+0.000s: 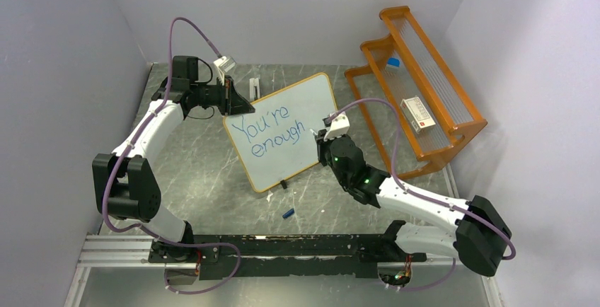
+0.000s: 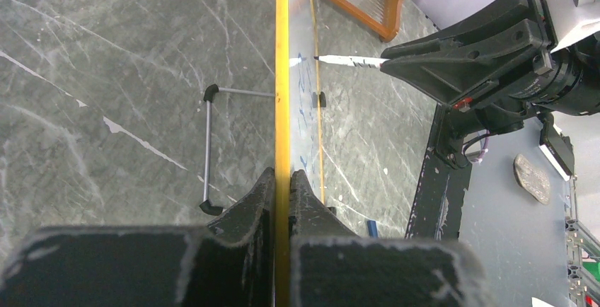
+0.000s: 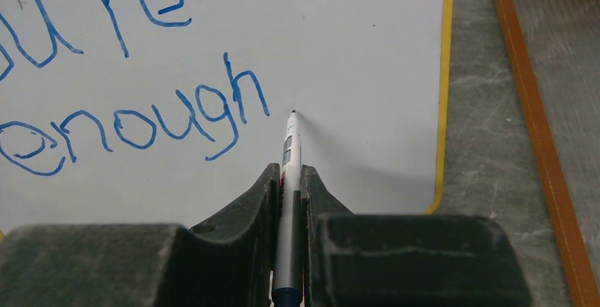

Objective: Write a sentence on the whiteboard

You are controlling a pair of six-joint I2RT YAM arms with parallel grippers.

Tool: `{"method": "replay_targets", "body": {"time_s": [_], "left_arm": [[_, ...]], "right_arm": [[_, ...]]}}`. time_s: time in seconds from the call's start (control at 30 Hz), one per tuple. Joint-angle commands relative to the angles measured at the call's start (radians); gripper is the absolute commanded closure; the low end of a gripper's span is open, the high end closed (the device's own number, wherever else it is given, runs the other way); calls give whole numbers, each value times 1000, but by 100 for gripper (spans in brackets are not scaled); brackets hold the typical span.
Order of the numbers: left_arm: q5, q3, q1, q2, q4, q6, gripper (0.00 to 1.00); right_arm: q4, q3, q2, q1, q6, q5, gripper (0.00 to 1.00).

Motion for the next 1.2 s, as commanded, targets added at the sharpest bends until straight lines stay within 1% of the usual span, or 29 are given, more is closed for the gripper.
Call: {"method": "replay_targets", "body": {"time_s": [0.0,0.37,0.53,0.8,1.03,1.17], "left_arm": [[-74,-4,-5,27,-31,64,95],[-73,-6,-5,25,-30,64,95],[-73,-7,-5,25,-28,63,95],[-74,-9,-5,20,-25,60,95],[-80,-10,-5,23,-22,57,95],[-83,-10,-5,25,-20,54,95]], "right_arm": [[43,14,13,-11,7,-3,100],[48,8,30,-17,13,5,100],[4,14,24,-17,18,2,100],[-62,5,-22,-9,43,-45,100],[-104,6,-94,40,52,-60,100],[-88,-13,-109,109,33,-23,100]]}}
